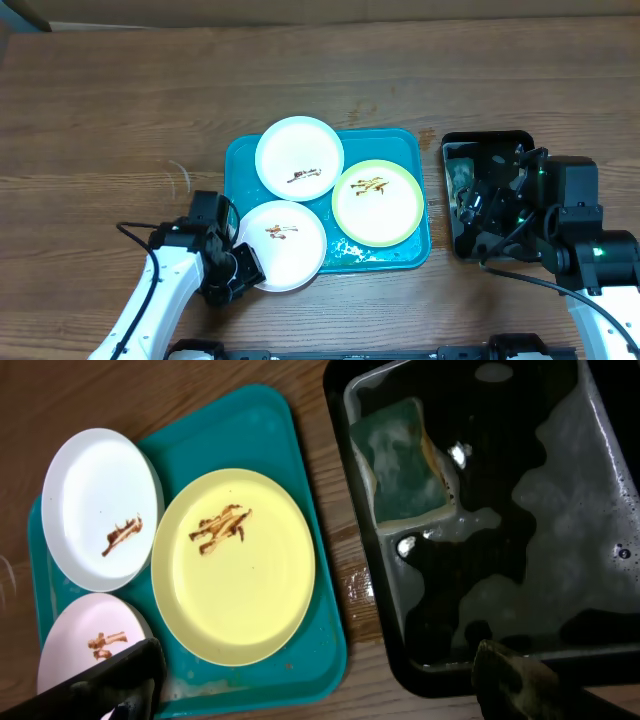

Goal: Clean dirty plates on tray and stack at the side
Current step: 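Move left gripper to the front white plate rim and pinch it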

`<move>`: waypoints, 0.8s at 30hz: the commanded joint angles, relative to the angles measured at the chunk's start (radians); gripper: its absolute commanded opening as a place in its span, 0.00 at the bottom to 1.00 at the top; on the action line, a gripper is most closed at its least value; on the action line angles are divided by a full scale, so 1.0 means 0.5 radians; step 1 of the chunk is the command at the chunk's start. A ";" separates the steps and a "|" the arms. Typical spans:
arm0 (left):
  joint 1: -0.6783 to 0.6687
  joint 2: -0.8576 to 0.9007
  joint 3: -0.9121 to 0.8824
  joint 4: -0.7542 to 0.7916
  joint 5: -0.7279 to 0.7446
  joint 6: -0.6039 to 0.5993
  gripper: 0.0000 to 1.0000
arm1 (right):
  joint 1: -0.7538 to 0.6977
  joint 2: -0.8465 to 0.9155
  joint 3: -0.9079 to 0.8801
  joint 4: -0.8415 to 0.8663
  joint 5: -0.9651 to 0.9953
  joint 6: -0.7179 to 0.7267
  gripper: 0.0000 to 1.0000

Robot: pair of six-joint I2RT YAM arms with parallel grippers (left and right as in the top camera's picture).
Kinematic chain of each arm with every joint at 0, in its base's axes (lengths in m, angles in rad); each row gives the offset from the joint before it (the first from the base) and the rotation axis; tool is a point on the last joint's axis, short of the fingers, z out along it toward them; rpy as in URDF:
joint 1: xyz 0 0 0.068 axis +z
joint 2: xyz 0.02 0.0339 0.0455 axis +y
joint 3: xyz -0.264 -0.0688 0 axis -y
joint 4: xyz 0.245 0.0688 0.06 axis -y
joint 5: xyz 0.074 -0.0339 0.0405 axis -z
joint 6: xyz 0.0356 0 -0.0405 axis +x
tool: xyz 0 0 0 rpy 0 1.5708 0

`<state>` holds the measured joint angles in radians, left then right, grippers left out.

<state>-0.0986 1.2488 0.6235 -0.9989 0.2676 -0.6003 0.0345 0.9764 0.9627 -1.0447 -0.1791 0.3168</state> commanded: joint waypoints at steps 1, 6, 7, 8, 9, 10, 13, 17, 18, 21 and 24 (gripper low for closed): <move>-0.014 0.018 -0.027 0.027 -0.034 -0.050 0.55 | 0.008 -0.009 0.056 -0.004 0.010 -0.011 1.00; -0.014 0.022 -0.027 0.057 -0.085 -0.050 0.47 | 0.008 -0.009 0.056 -0.012 0.010 -0.011 1.00; -0.014 0.025 -0.027 0.060 -0.085 -0.050 0.44 | 0.008 -0.009 0.056 -0.012 0.010 -0.011 1.00; -0.014 0.028 -0.027 0.064 -0.084 -0.050 0.40 | 0.008 -0.009 0.056 -0.012 0.010 -0.011 1.00; -0.014 0.031 -0.027 0.070 -0.085 -0.050 0.37 | 0.008 -0.009 0.056 -0.012 0.010 -0.011 1.00; -0.014 0.035 -0.027 0.076 -0.085 -0.050 0.35 | 0.008 -0.009 0.056 -0.012 0.010 -0.011 1.00; -0.014 0.049 -0.027 0.093 -0.086 -0.050 0.35 | 0.008 -0.009 0.056 -0.013 0.009 -0.011 1.00; -0.014 0.076 -0.027 0.101 -0.111 -0.050 0.35 | 0.008 -0.009 0.056 -0.027 0.009 -0.011 1.00; -0.014 0.086 -0.027 0.101 -0.121 -0.050 0.35 | 0.008 -0.009 0.056 -0.029 0.009 -0.011 1.00; -0.014 0.123 -0.027 0.117 -0.122 -0.050 0.34 | 0.008 -0.009 0.056 -0.034 0.009 -0.011 1.00; -0.014 0.150 -0.027 0.143 -0.122 -0.050 0.28 | 0.008 -0.009 0.056 -0.034 0.009 -0.011 1.00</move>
<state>-0.0986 1.3098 0.6155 -0.9356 0.2234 -0.6224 0.0345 0.9764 0.9627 -1.0653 -0.1787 0.3172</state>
